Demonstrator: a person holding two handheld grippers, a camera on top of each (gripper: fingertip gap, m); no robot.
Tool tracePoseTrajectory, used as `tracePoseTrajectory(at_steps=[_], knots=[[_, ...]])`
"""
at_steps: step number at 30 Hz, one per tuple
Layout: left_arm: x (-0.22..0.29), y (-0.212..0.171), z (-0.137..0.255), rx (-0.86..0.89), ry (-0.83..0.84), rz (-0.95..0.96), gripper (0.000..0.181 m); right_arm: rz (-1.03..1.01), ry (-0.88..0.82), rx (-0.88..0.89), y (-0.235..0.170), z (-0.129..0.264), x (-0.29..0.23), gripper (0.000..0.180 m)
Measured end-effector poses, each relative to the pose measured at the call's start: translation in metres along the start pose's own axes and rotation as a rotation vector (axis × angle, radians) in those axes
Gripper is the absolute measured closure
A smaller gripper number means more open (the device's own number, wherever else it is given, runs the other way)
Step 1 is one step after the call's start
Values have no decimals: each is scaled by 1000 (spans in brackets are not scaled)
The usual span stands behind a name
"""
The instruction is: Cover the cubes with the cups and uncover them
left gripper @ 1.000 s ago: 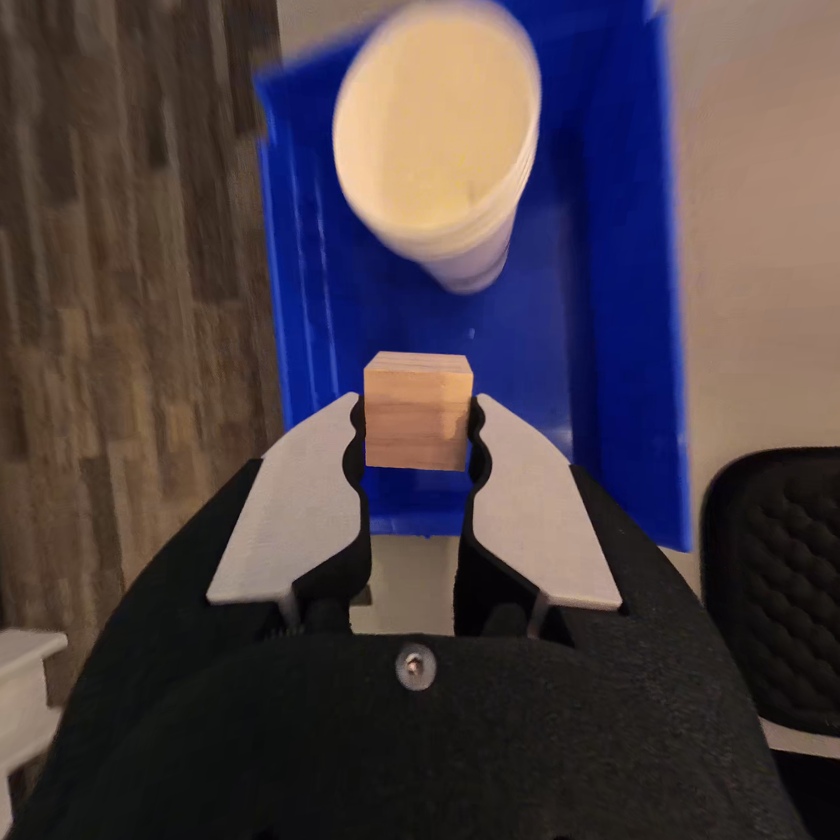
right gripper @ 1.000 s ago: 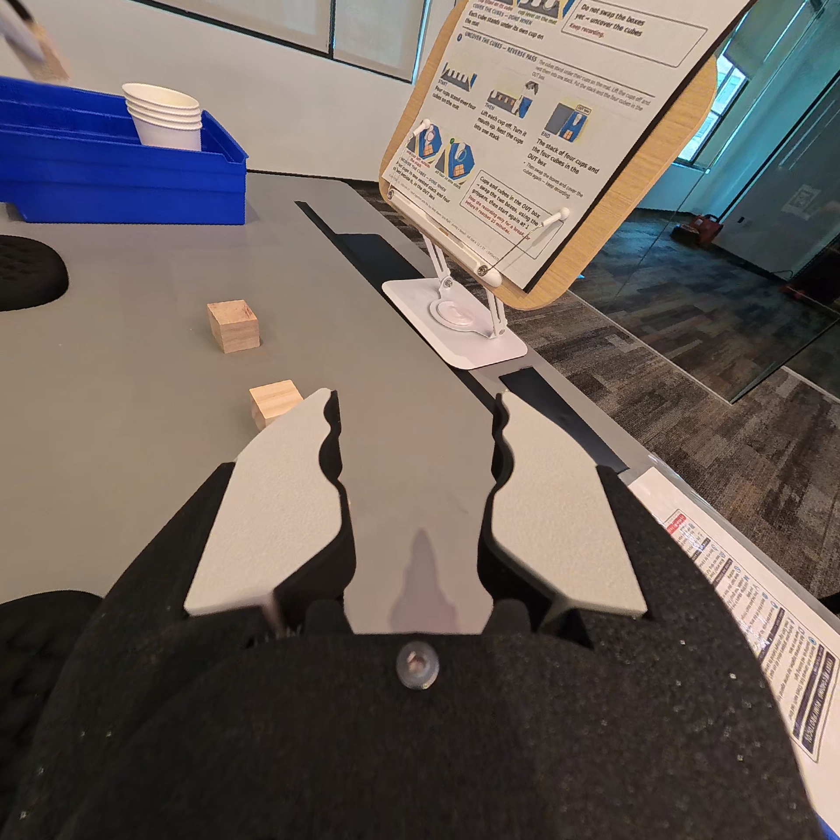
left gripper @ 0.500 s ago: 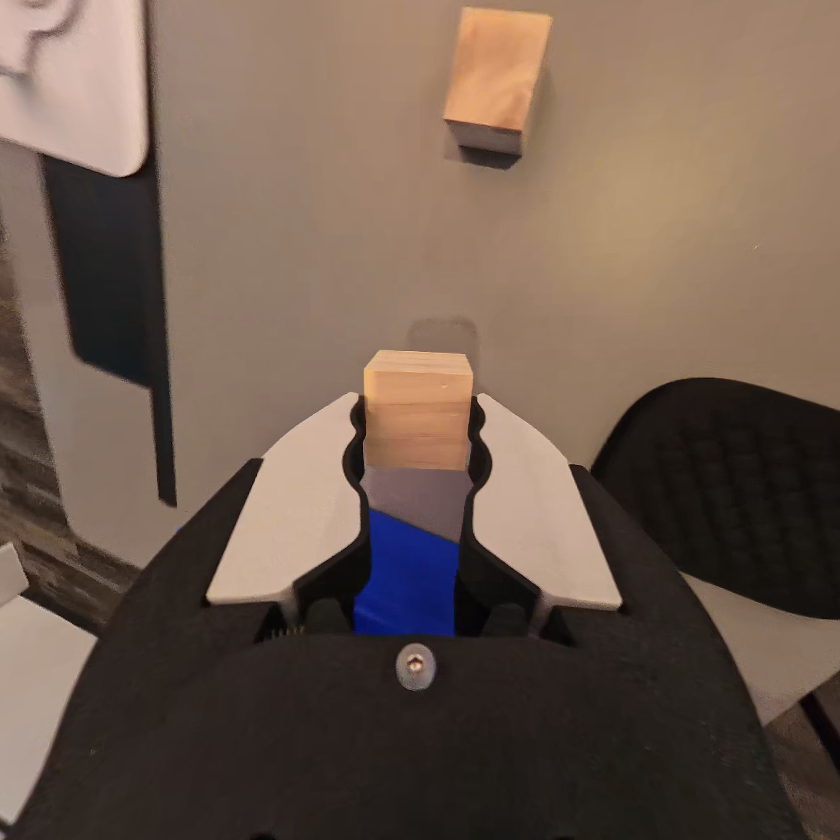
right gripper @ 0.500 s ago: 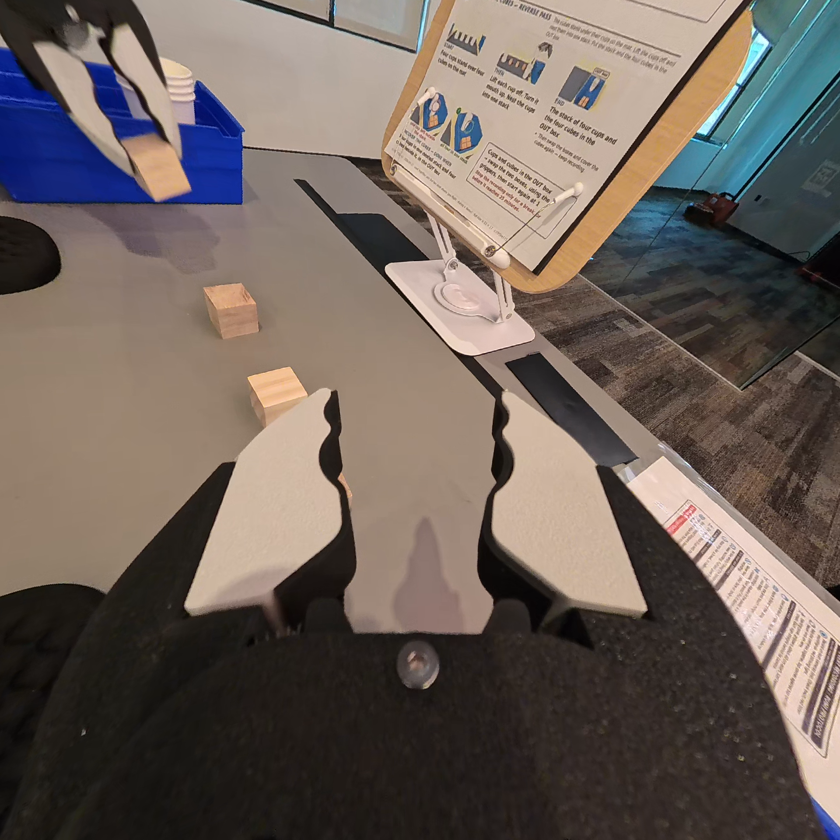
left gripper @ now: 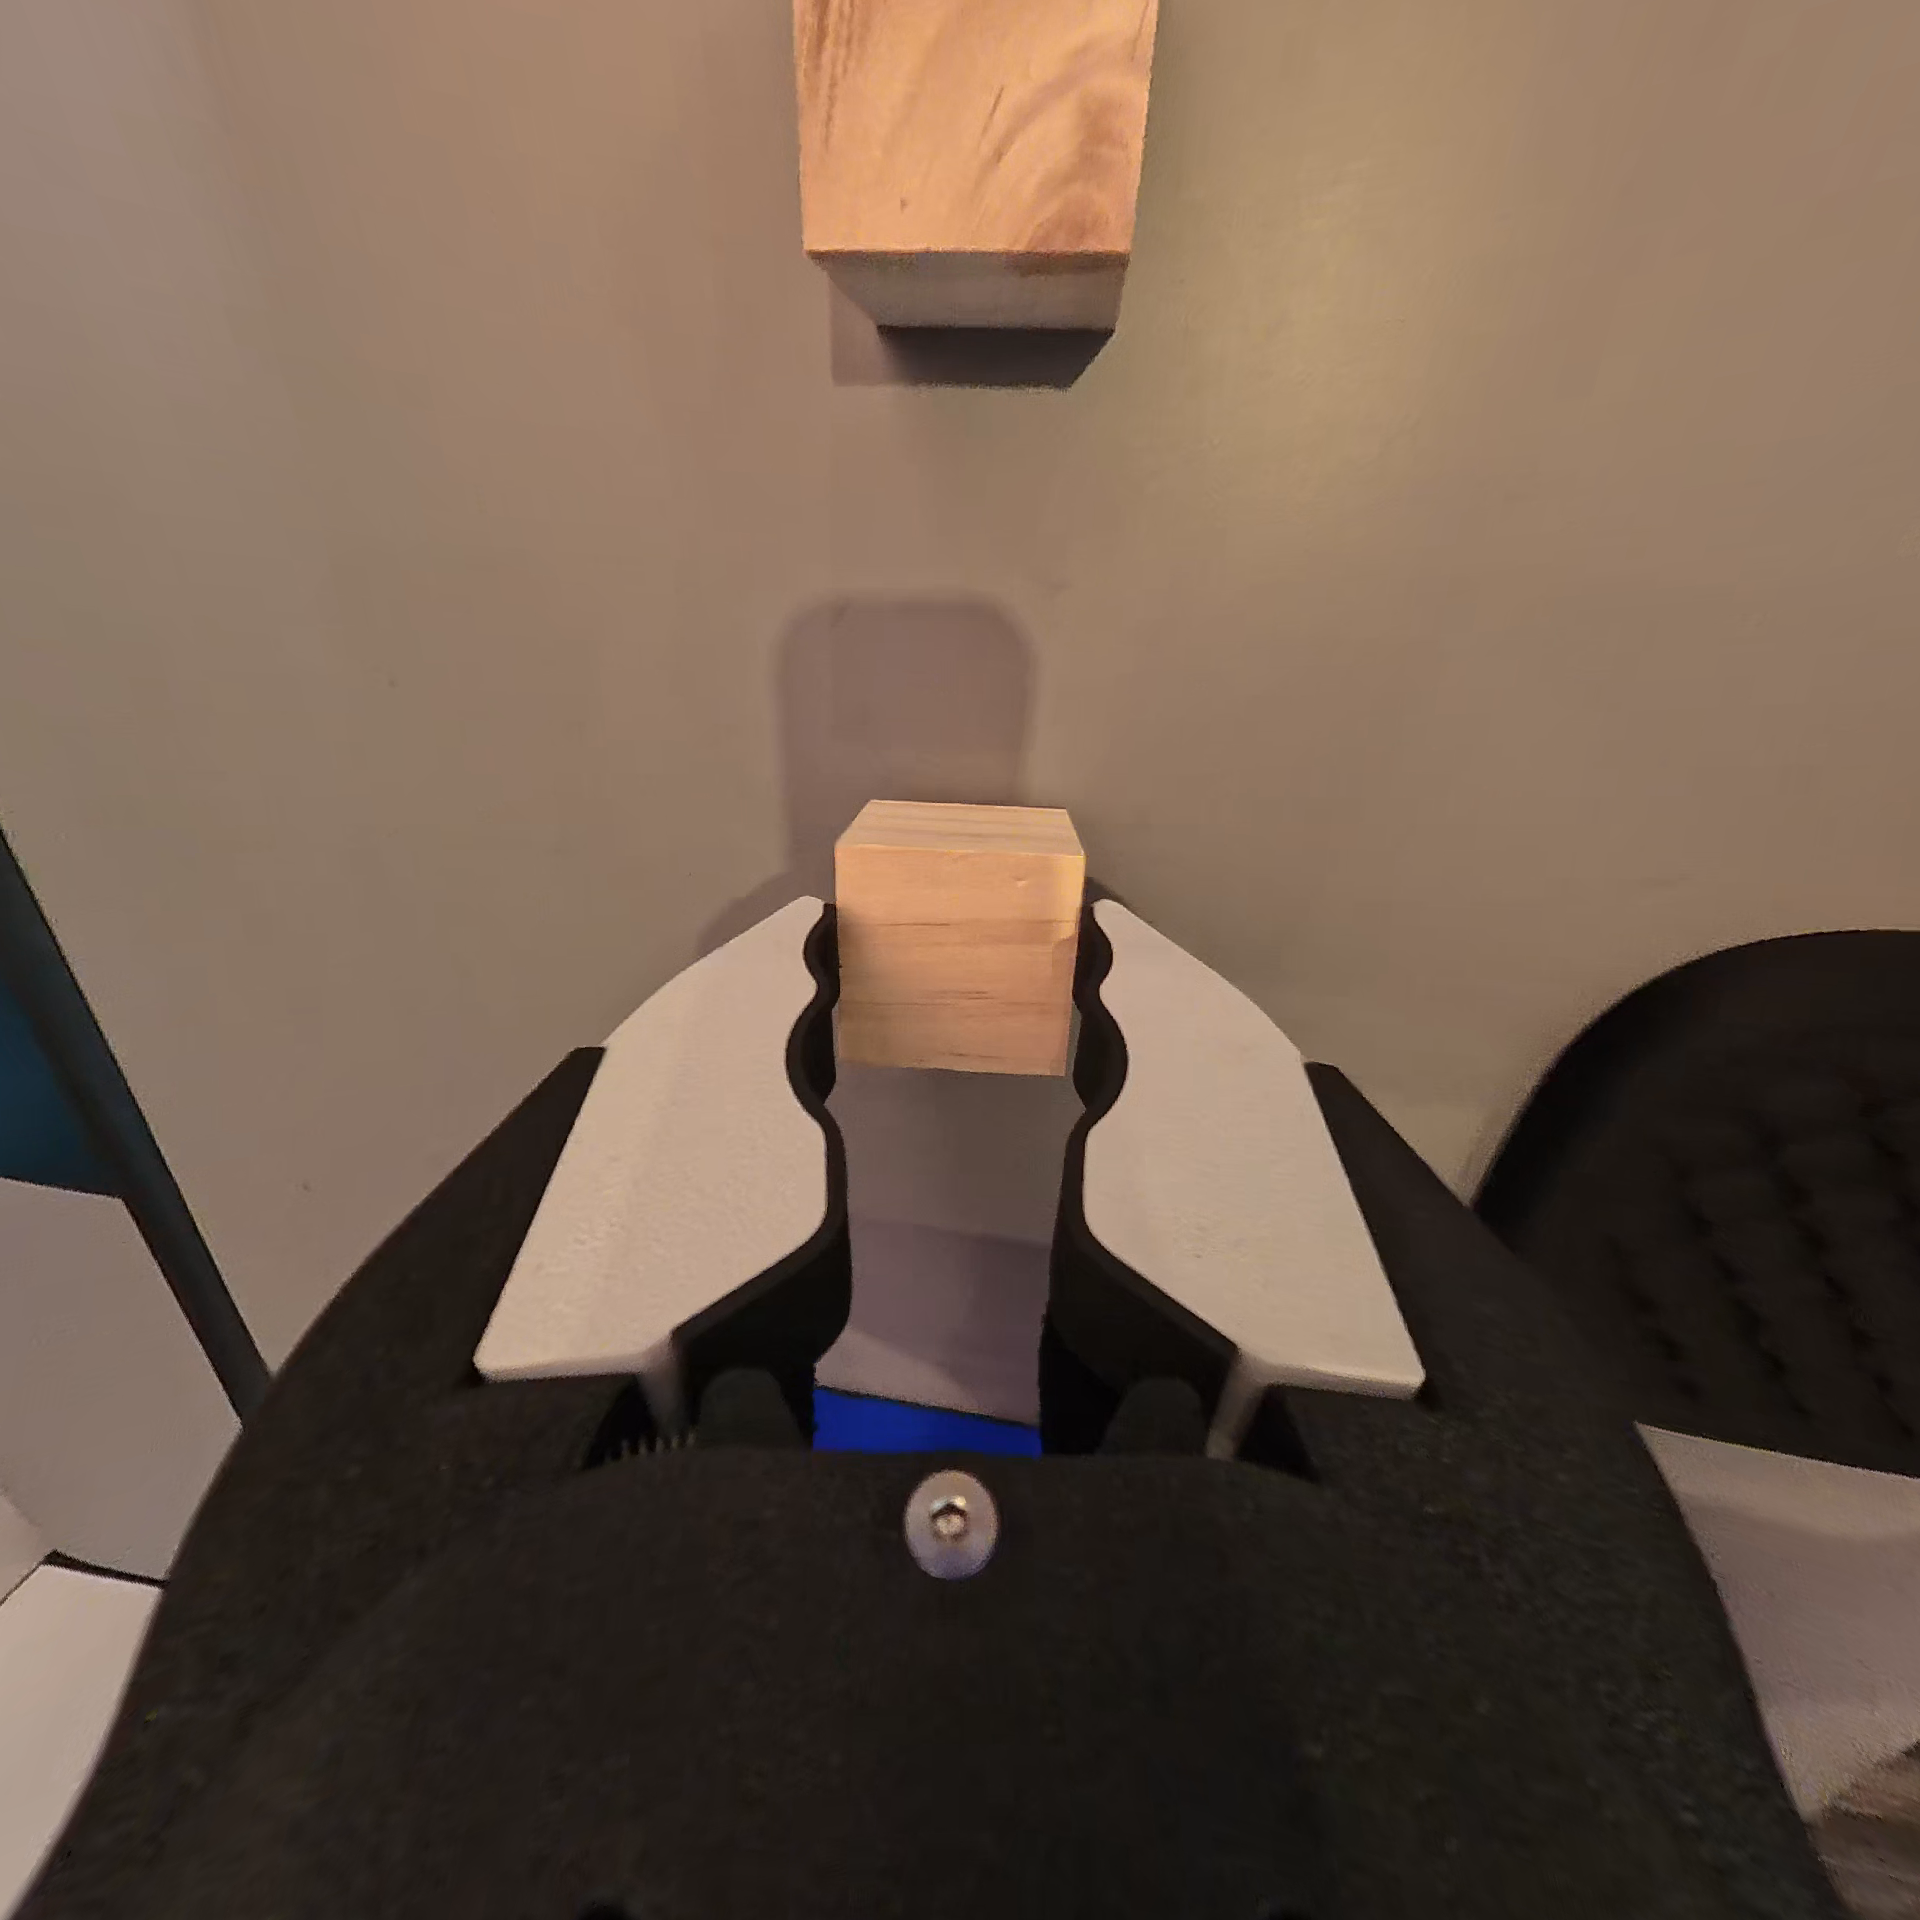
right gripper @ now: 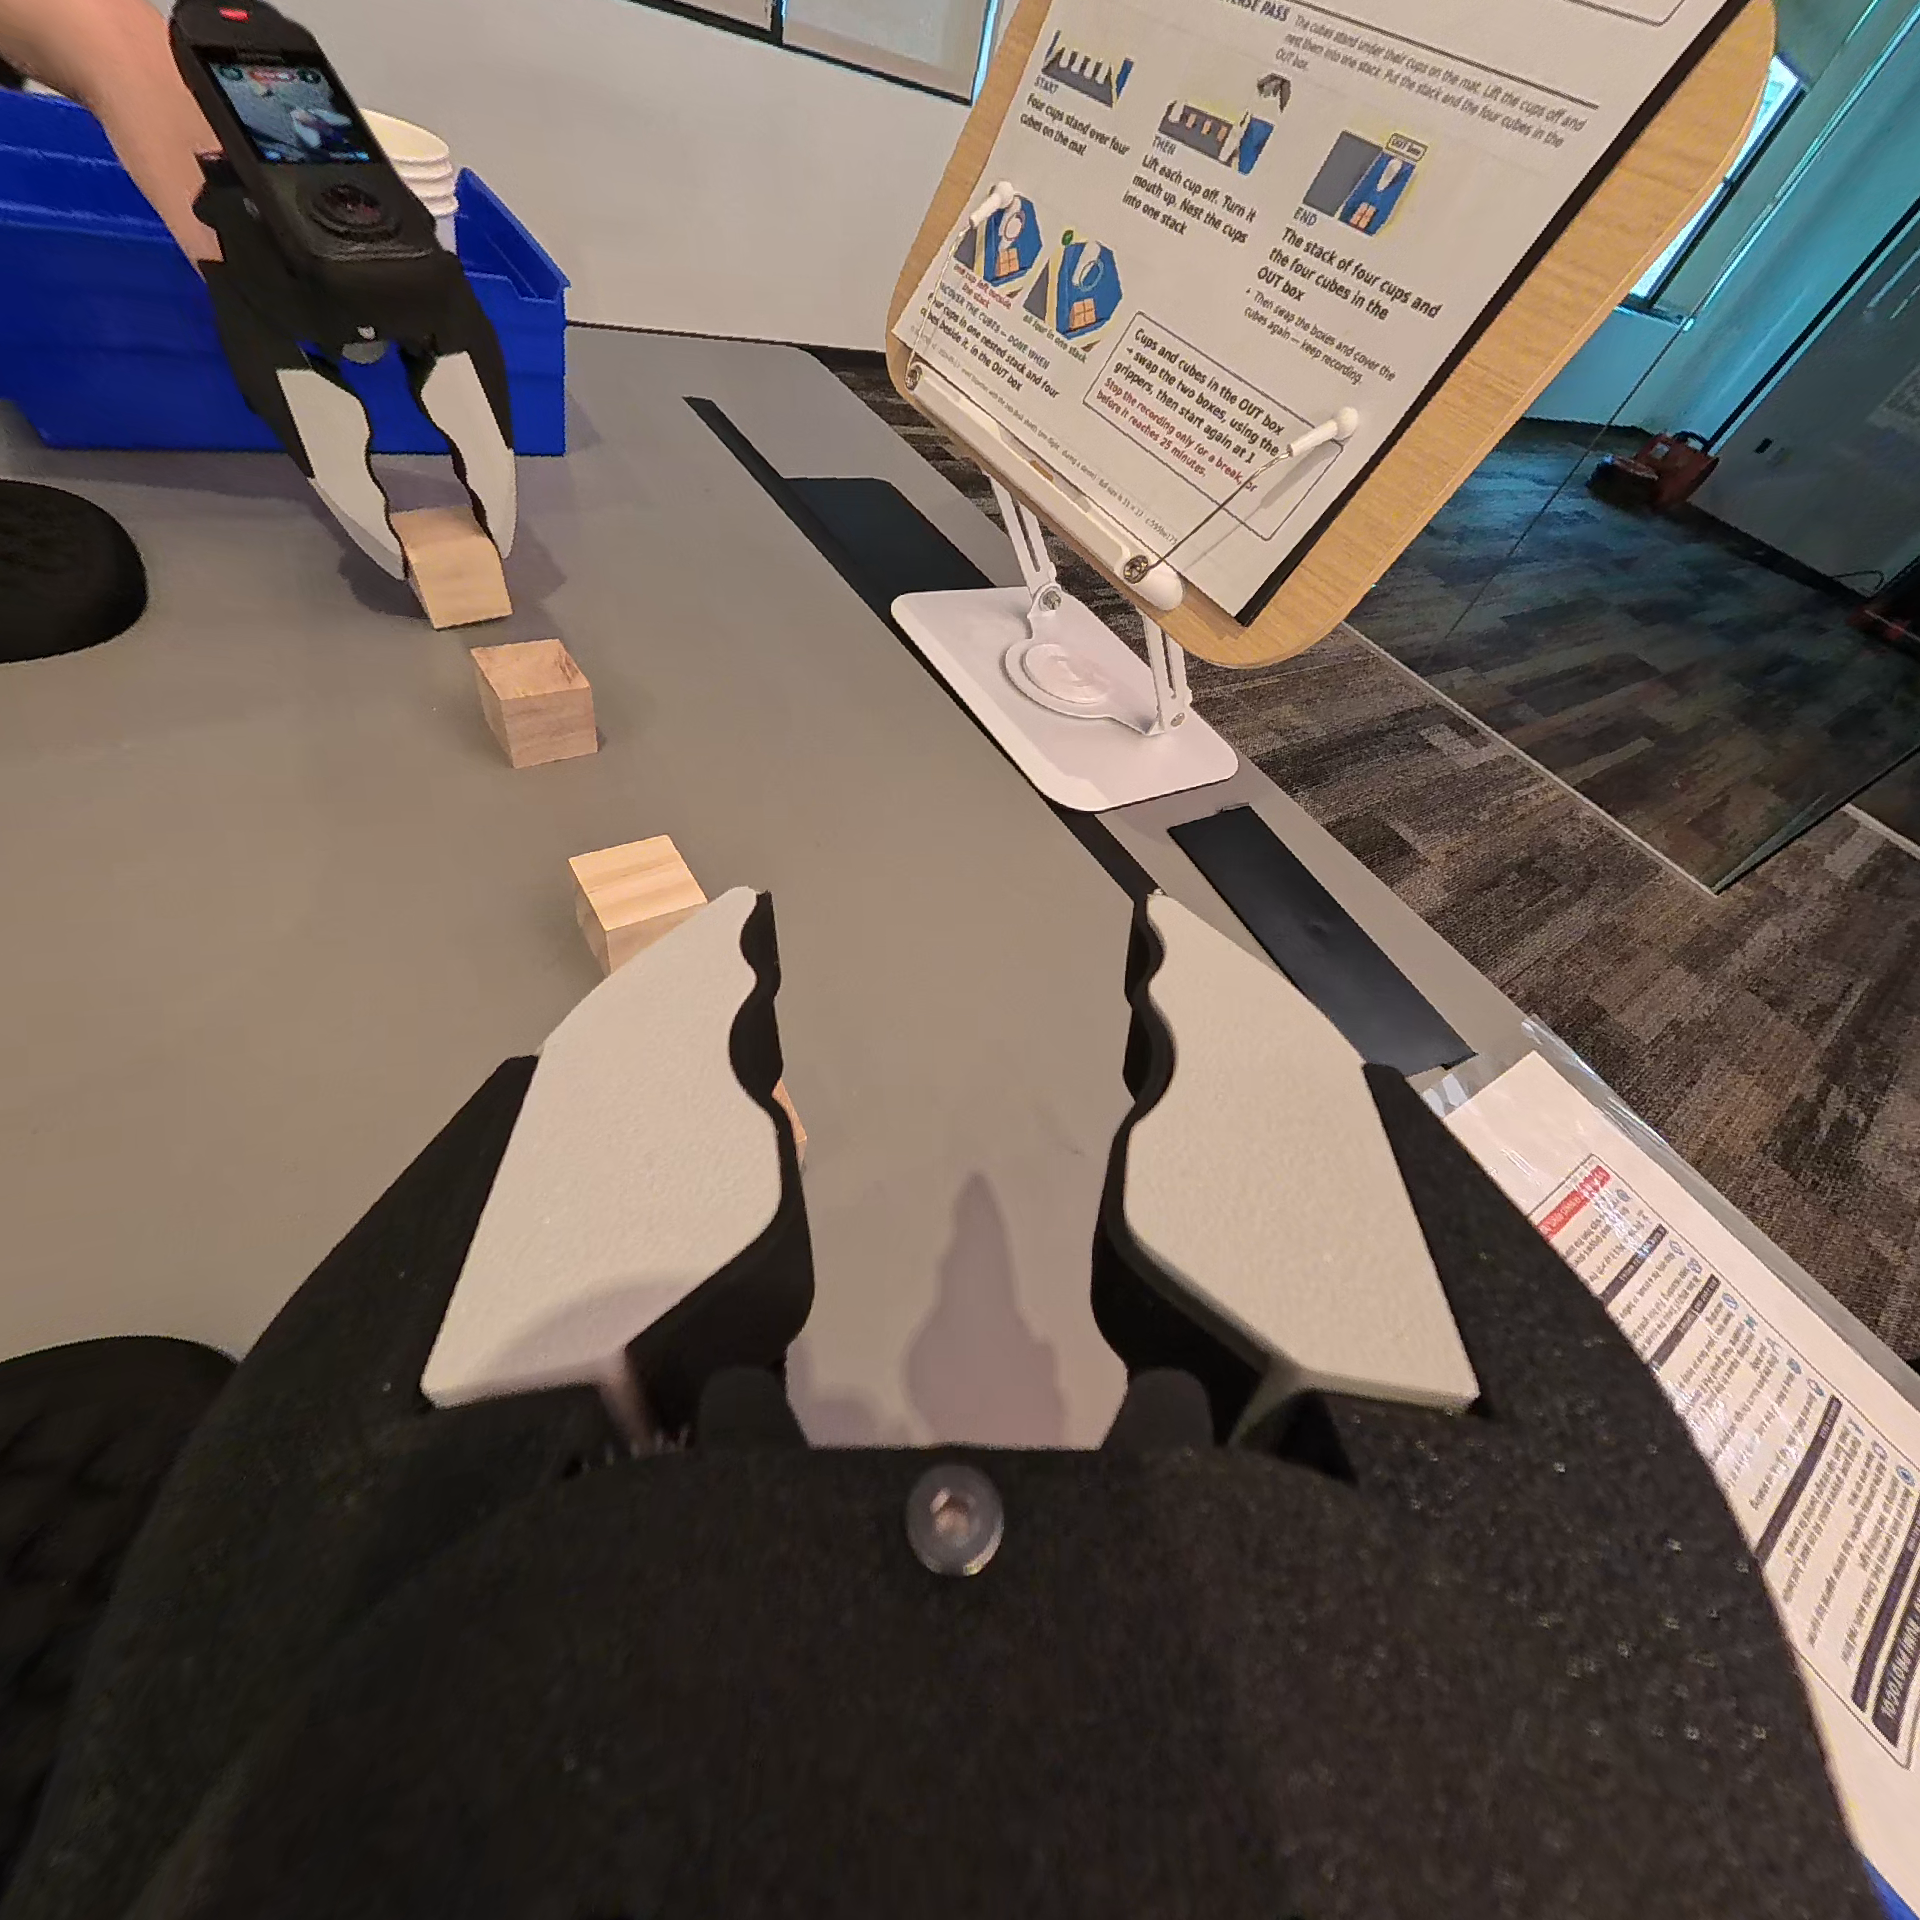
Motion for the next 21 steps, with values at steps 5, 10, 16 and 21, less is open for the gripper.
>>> tracePoseTrajectory(at_steps=[5,10,16,21], knots=[[-5,-6,-4,35,0,16,138,-1,-1,-2,0,0,0,116],[-8,-10,-6,62,-10,12,138,-6,-1,-6,-1,-1,1,116],[-7,-11,-7,79,-29,-10,138,-10,-1,-12,-2,-1,1,116],[-7,-11,-7,86,-20,-27,137,-13,1,-15,-3,-2,2,116]])
Point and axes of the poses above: each gripper's, where its closed fingertips meet, z back along the fingers, y out of its top, x = y × z across the jaws, the point moved 10 cm from there along z, back along the fingers, and after that the axes turned 11 degrees about y, right-handed, at the moved point
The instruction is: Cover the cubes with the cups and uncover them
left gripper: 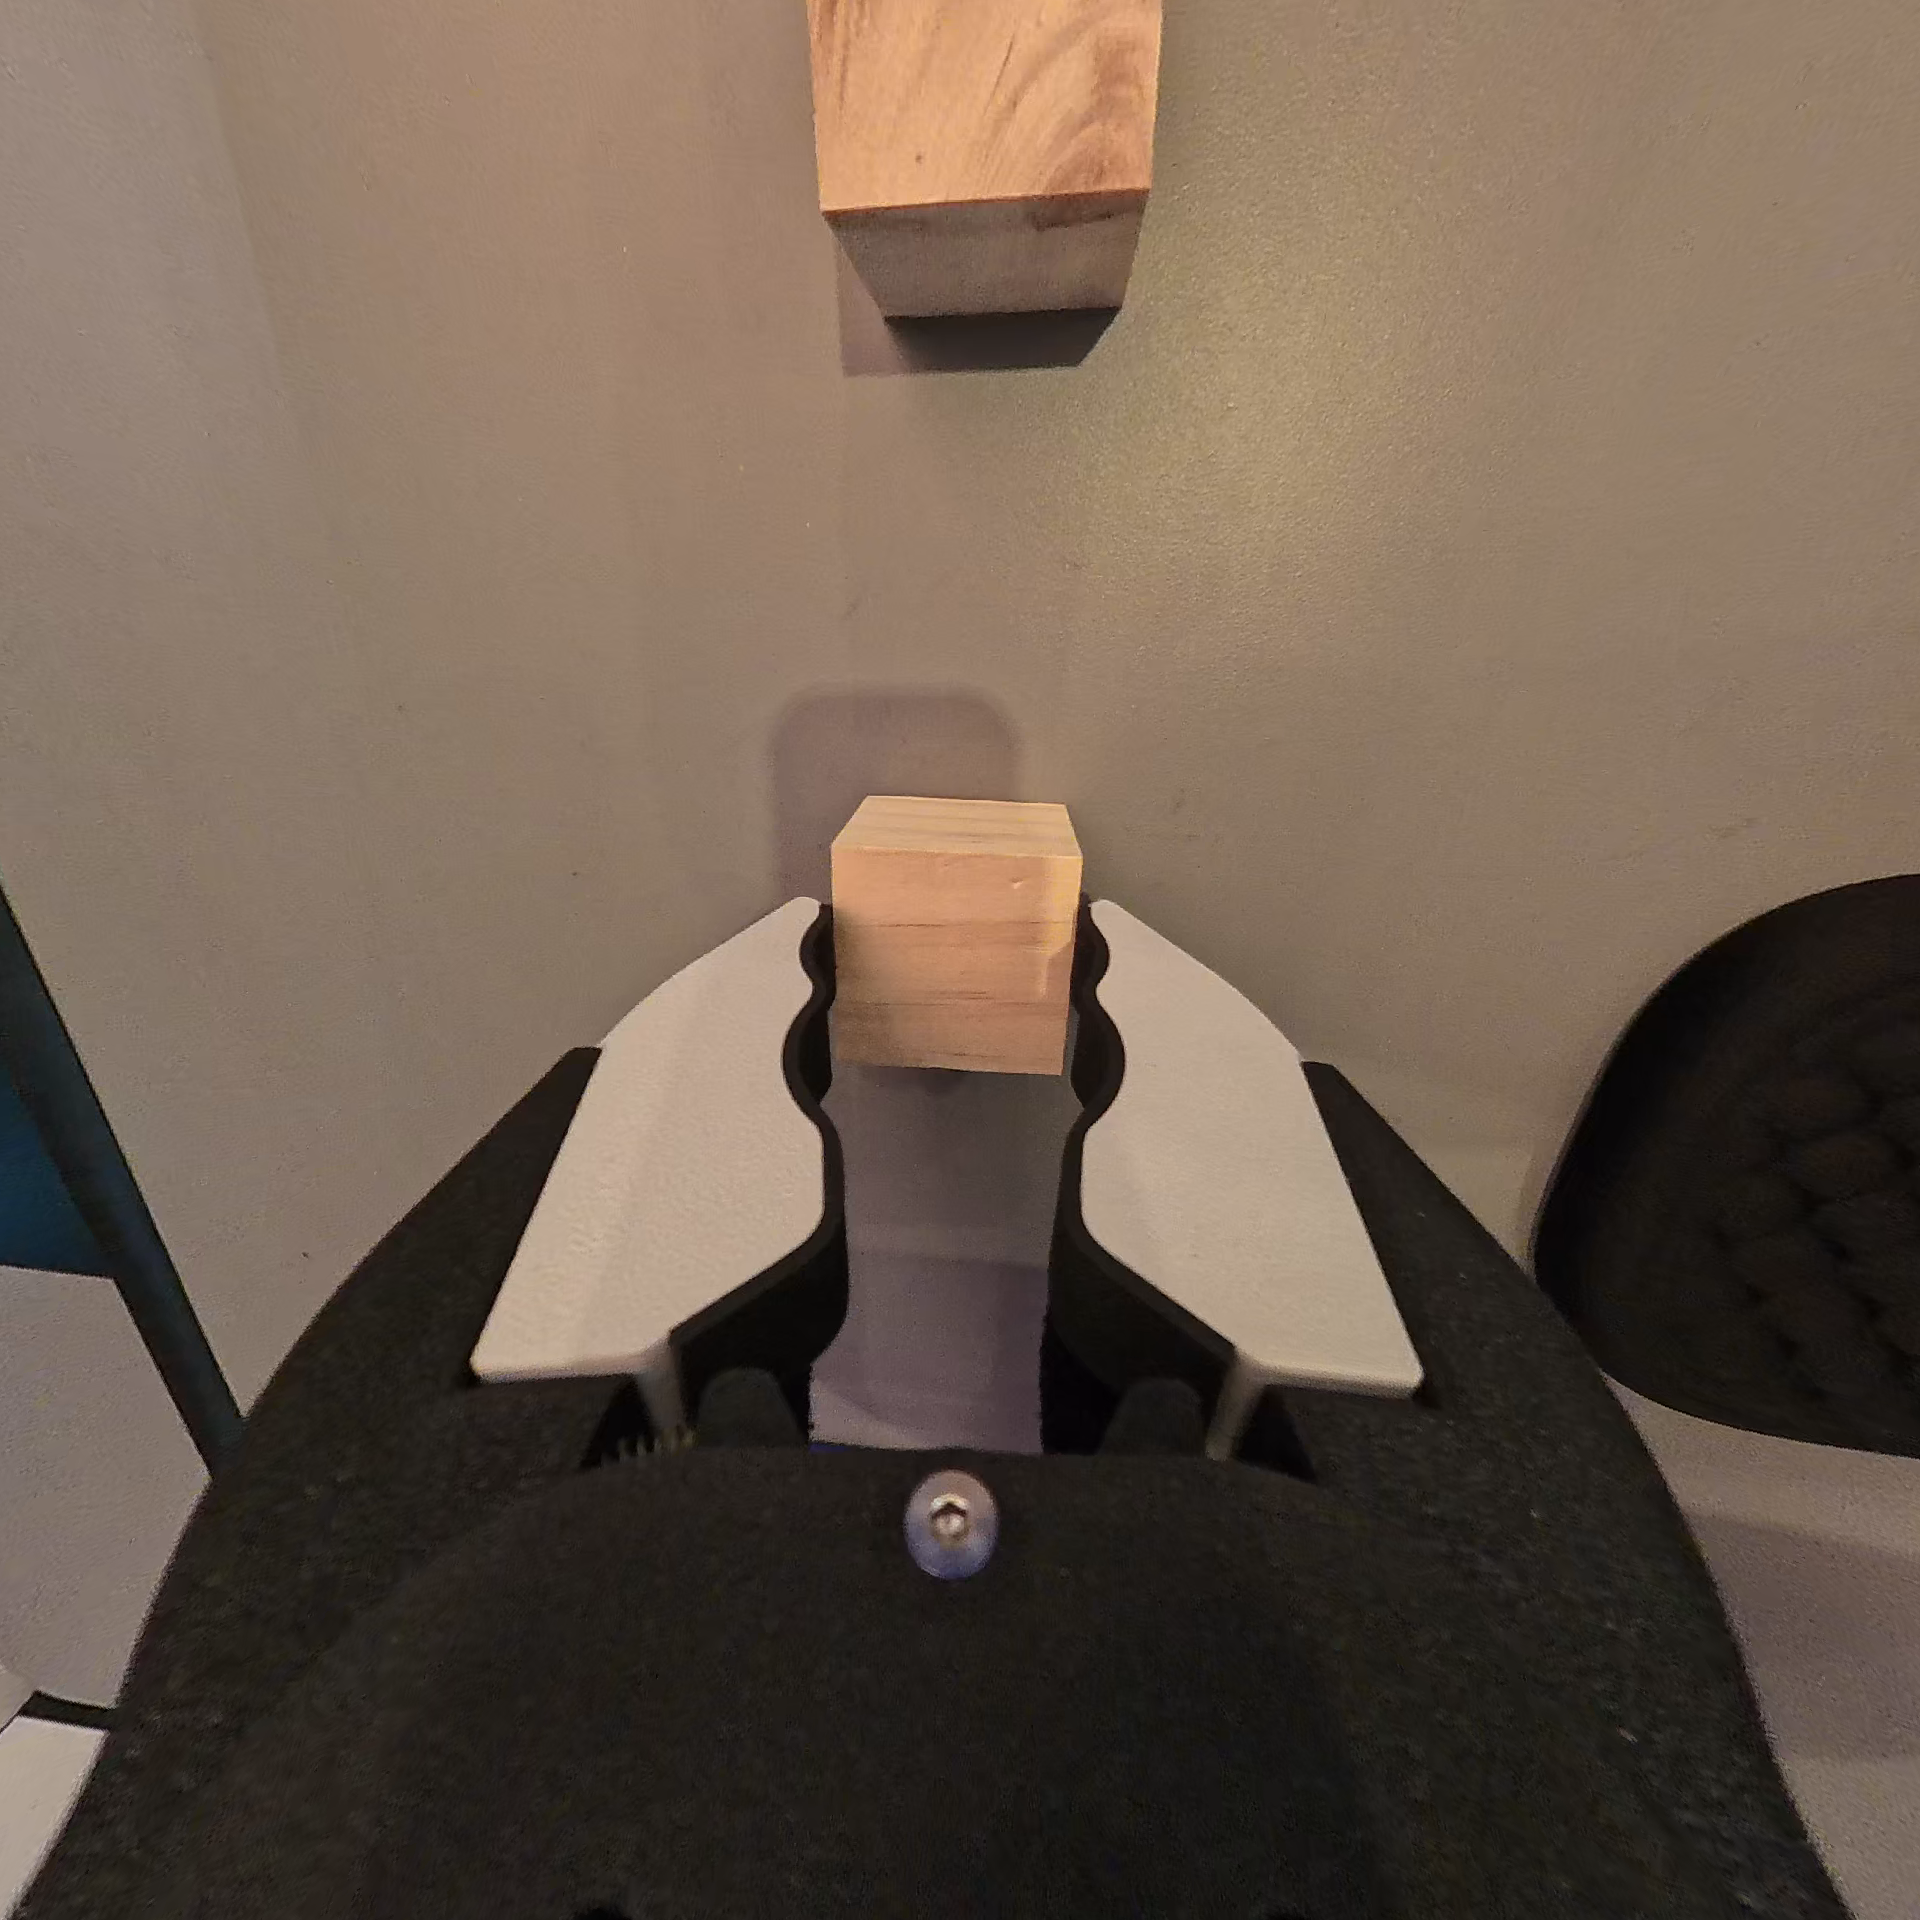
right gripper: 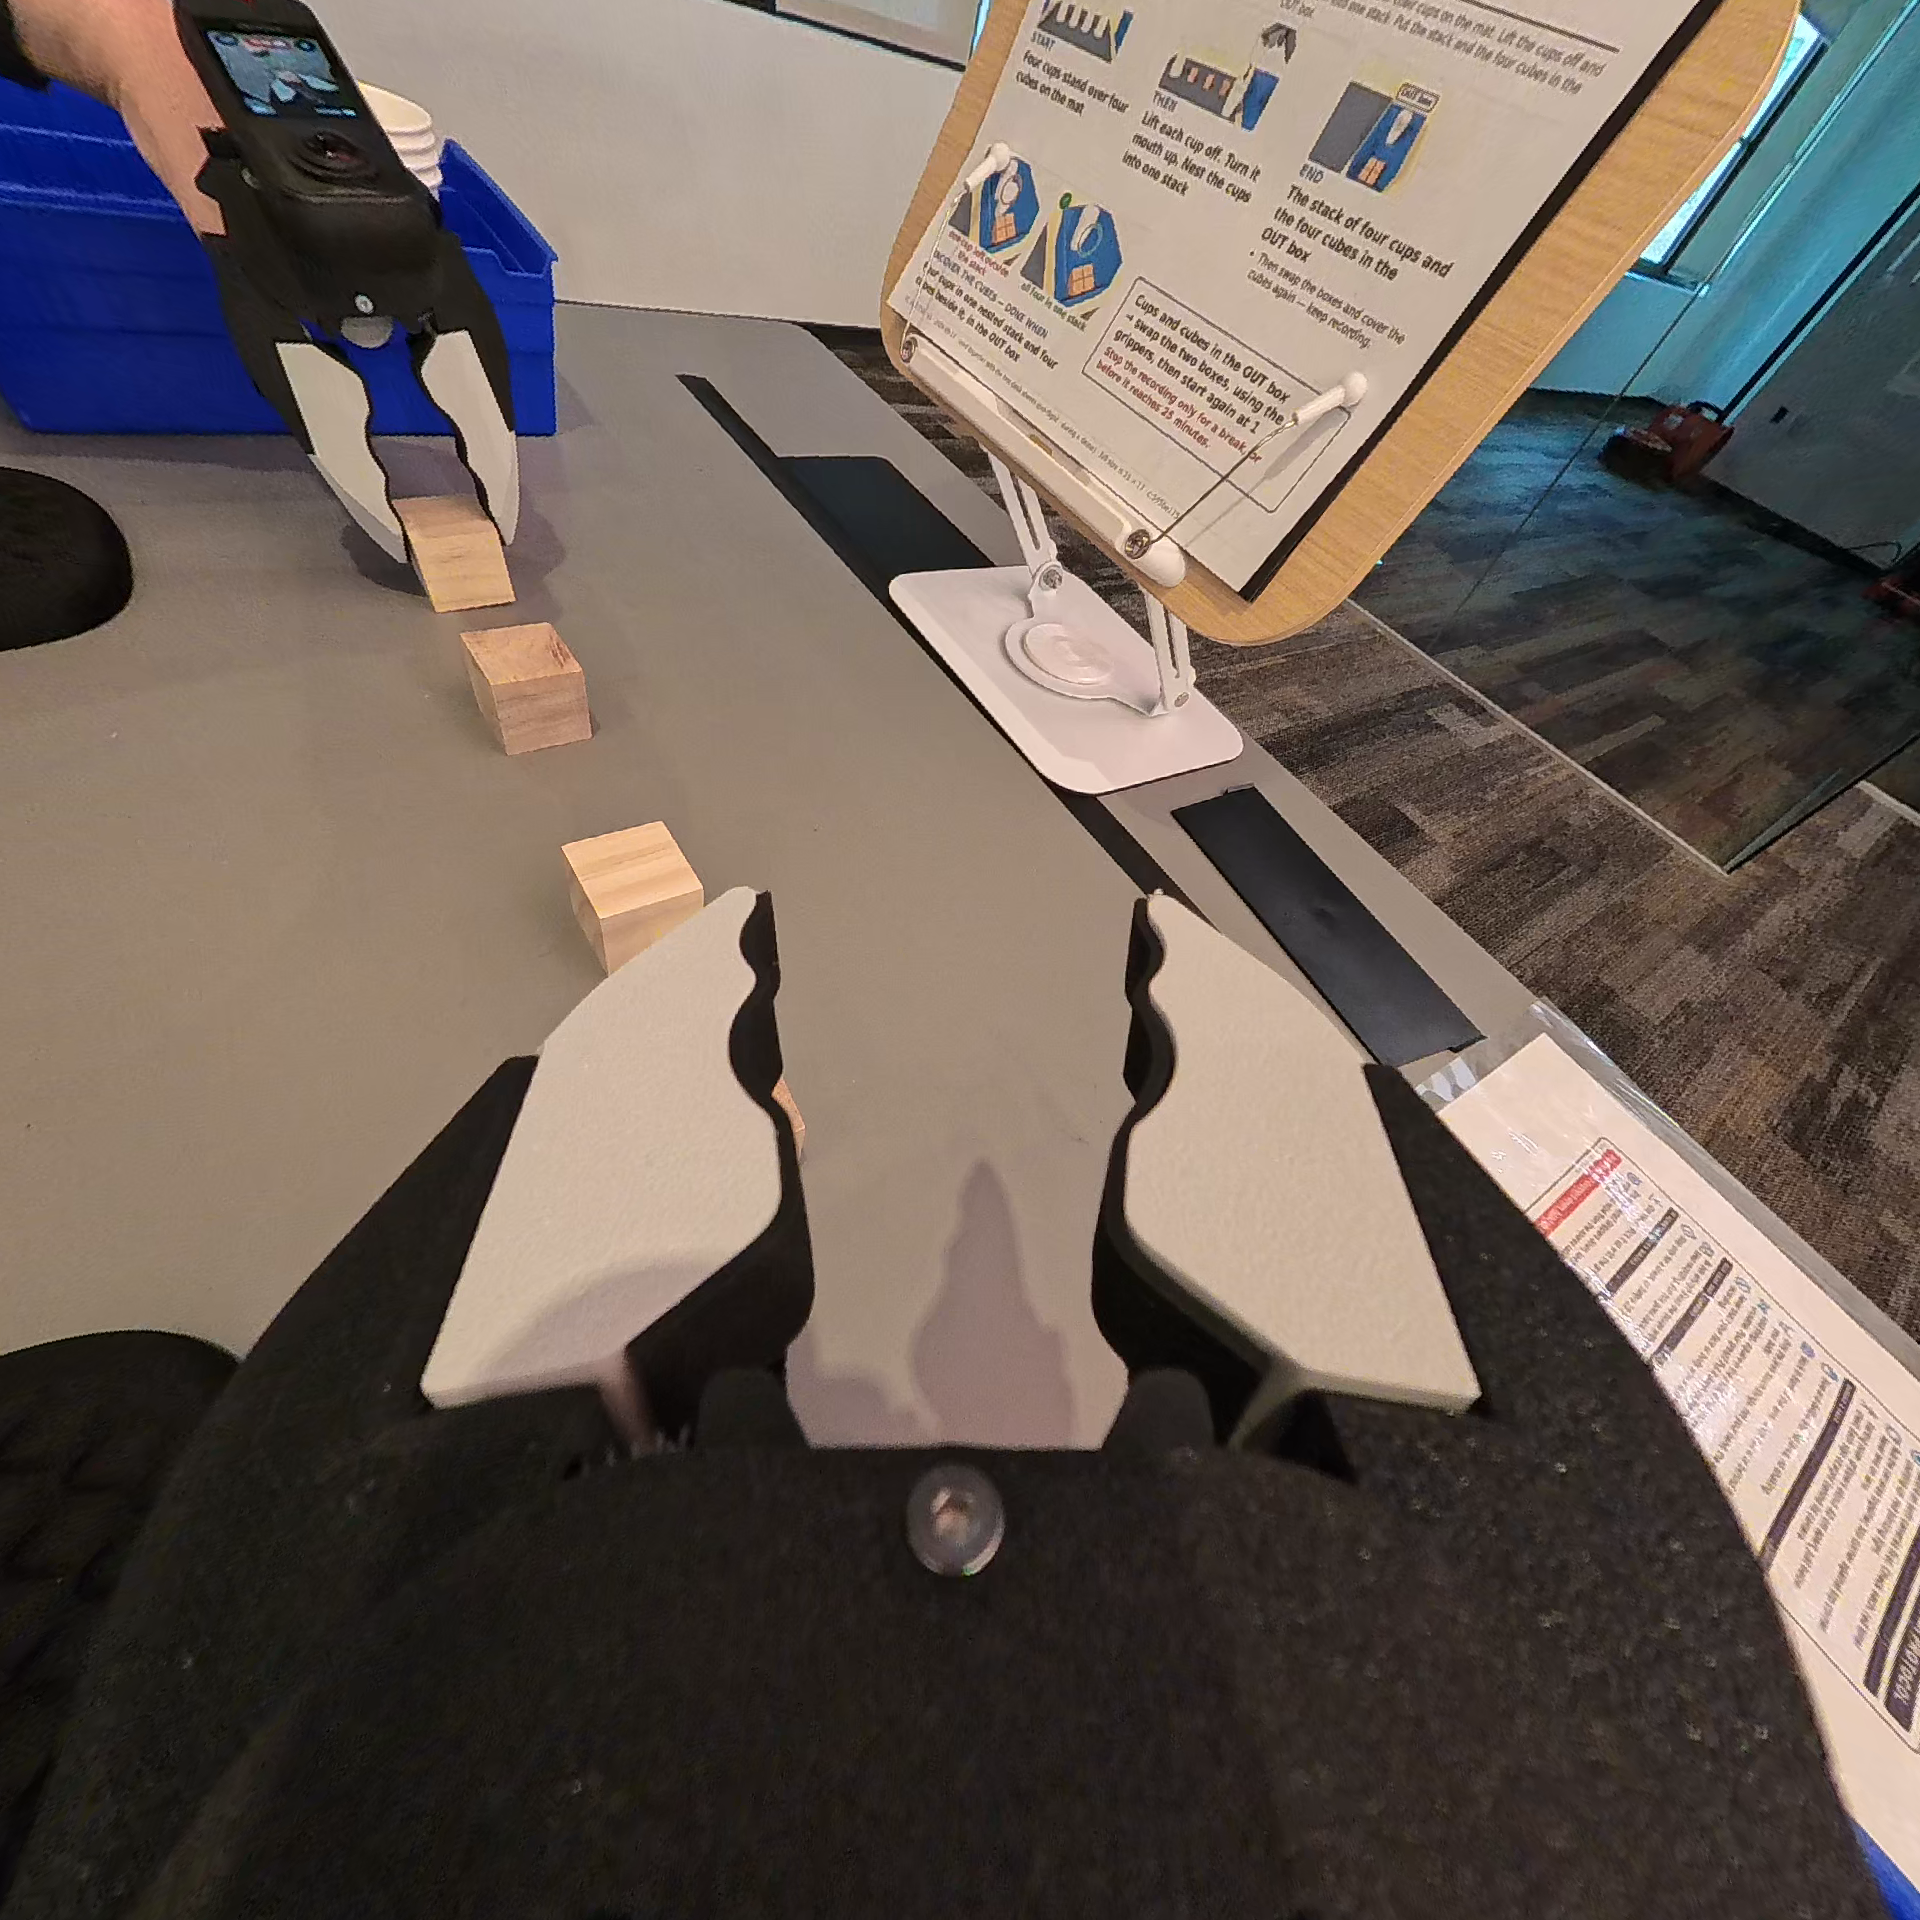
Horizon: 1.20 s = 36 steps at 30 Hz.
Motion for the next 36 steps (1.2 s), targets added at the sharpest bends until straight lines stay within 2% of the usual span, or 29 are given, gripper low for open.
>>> tracePoseTrajectory(at_steps=[4,8,10,13,16,18,21,26,28,32,36], knots=[[1,-2,2,5,75,-11,132,-1,1,1,0,0,0,116],[-1,-1,27,114,116,98,130,-6,3,0,-2,-1,1,116],[-7,-4,56,227,176,188,130,-8,4,1,-2,-1,1,116],[-19,-24,119,472,330,378,132,-12,4,4,-3,-1,2,115],[-27,-70,183,691,536,622,130,-13,4,2,-3,-2,1,116],[-25,-111,211,742,643,783,126,-13,7,-3,-3,-3,1,116],[-13,-167,229,716,727,938,117,-12,14,-17,-3,-7,1,116],[19,-225,225,576,775,899,148,-13,23,-36,-3,-12,0,116],[27,-234,219,501,760,852,156,-15,26,-44,-3,-14,0,116],[32,-235,204,417,713,757,154,-21,27,-56,-5,-16,0,116],[27,-225,179,209,650,595,155,-27,25,-65,-7,-16,0,115]])
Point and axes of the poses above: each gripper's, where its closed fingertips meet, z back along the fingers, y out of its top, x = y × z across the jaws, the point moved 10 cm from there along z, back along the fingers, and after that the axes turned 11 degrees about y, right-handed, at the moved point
